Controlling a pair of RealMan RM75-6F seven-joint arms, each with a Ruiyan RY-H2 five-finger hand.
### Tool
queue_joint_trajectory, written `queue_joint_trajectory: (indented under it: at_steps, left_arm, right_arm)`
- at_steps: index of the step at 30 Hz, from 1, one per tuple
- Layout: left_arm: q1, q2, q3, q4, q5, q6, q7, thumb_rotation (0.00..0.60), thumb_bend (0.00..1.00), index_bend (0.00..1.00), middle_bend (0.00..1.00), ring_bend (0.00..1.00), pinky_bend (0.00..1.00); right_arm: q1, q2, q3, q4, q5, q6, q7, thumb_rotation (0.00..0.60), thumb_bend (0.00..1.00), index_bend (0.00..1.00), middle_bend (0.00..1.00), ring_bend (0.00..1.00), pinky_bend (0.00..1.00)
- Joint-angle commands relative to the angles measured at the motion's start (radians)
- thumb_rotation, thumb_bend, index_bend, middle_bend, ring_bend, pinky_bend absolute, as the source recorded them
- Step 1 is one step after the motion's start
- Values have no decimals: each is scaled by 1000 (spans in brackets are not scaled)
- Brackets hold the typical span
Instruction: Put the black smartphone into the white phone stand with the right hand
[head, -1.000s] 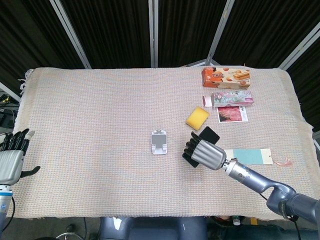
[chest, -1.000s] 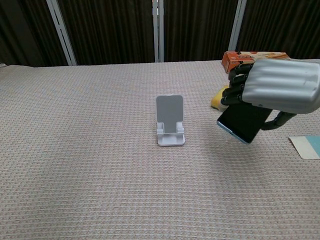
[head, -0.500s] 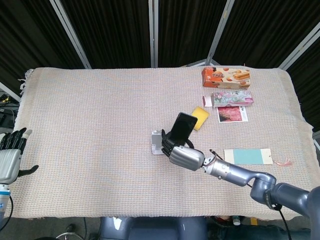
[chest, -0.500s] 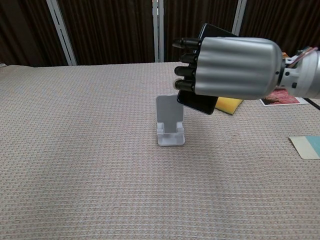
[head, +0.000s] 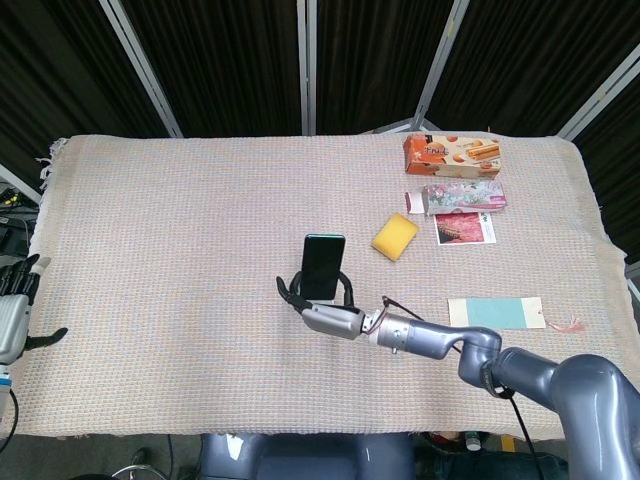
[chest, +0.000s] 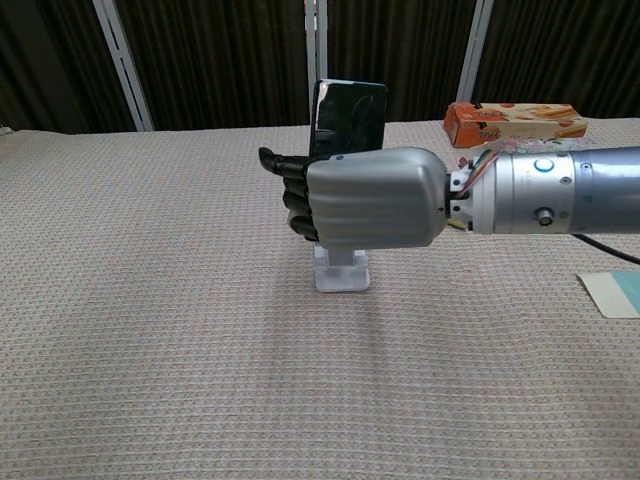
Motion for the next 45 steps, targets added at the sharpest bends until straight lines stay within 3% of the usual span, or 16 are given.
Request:
queue_joint_trajectory:
  at_steps: [1,26,45]
  left_arm:
    - [0,3,-1,2,-2,-3,-9,600,0,0,0,0,0]
    - [-6,2,-4,10,-17,-20,-10,600,0,0,0,0,0]
    - [-8,4,-4,9,-20,-23,-11,600,0,0,0,0,0]
  right_arm:
    - [7,-24,3,21,16,-21,-25,600,198,466,472,377,174]
    - [-7,-147,-24,128,72,-13,-88,600,198,469,464,346,167]
    - [-2,-152,-47,159,86,14,-110,600,198,467,452,339,165]
